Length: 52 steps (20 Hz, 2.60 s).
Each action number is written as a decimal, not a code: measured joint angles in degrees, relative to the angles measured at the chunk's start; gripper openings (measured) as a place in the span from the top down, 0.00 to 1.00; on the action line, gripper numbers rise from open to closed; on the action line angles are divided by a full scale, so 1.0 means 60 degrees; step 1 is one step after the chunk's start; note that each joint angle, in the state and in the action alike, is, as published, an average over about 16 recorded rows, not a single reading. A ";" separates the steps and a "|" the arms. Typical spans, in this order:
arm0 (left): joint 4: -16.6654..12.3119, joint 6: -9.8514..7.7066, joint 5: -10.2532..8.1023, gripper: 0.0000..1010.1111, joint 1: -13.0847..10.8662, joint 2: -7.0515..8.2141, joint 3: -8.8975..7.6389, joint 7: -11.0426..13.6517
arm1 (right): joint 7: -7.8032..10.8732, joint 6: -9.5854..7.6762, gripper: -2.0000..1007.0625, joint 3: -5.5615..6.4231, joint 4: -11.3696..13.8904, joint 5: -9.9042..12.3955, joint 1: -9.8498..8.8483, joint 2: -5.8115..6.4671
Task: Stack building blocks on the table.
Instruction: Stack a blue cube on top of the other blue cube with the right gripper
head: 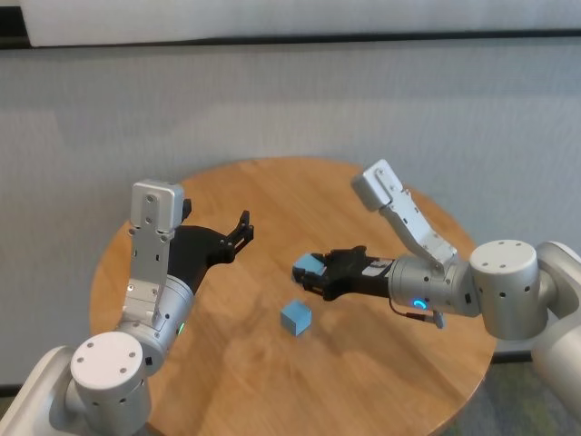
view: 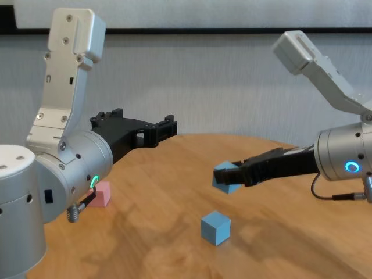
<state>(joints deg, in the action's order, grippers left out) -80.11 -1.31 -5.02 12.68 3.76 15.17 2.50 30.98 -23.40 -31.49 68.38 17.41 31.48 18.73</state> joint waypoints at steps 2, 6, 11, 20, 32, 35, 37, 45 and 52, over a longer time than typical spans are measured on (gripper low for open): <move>0.0000 0.0000 0.0000 0.01 0.0000 0.0000 0.0000 0.0000 | 0.0028 -0.0039 0.64 -0.0096 0.0066 0.0013 0.0020 0.0024; 0.0000 0.0000 0.0000 0.01 0.0000 0.0000 0.0000 0.0000 | 0.0017 -0.0165 0.64 -0.0258 0.0239 0.0031 -0.0015 0.0076; 0.0000 0.0000 0.0000 0.01 0.0000 0.0000 0.0000 0.0000 | -0.0024 -0.0297 0.64 -0.0398 0.0381 0.0044 -0.0076 0.0126; 0.0000 0.0000 0.0000 0.01 0.0000 0.0000 0.0000 0.0000 | -0.0017 -0.0364 0.64 -0.0542 0.0337 0.0063 -0.0113 0.0157; 0.0000 0.0000 0.0000 0.01 0.0000 0.0000 0.0000 0.0000 | -0.0003 -0.0401 0.64 -0.0651 0.0239 0.0144 -0.0188 0.0154; 0.0000 0.0000 0.0000 0.01 0.0000 0.0000 0.0000 0.0000 | -0.0015 -0.0389 0.64 -0.0673 0.0193 0.0145 -0.0192 0.0137; 0.0000 0.0000 0.0000 0.01 0.0000 0.0000 0.0000 0.0000 | -0.0025 -0.0372 0.64 -0.0686 0.0152 0.0140 -0.0186 0.0121; 0.0000 0.0000 0.0000 0.01 0.0000 0.0000 0.0000 0.0000 | -0.0049 -0.0278 0.64 -0.0709 -0.0028 0.0093 -0.0129 0.0046; 0.0000 0.0000 0.0000 0.01 0.0000 0.0000 0.0000 0.0000 | -0.0056 -0.0209 0.64 -0.0698 -0.0143 0.0052 -0.0089 -0.0011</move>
<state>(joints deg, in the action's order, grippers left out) -80.11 -1.31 -5.02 12.68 3.76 15.17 2.50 30.64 -24.65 -35.67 67.51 17.73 30.95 18.66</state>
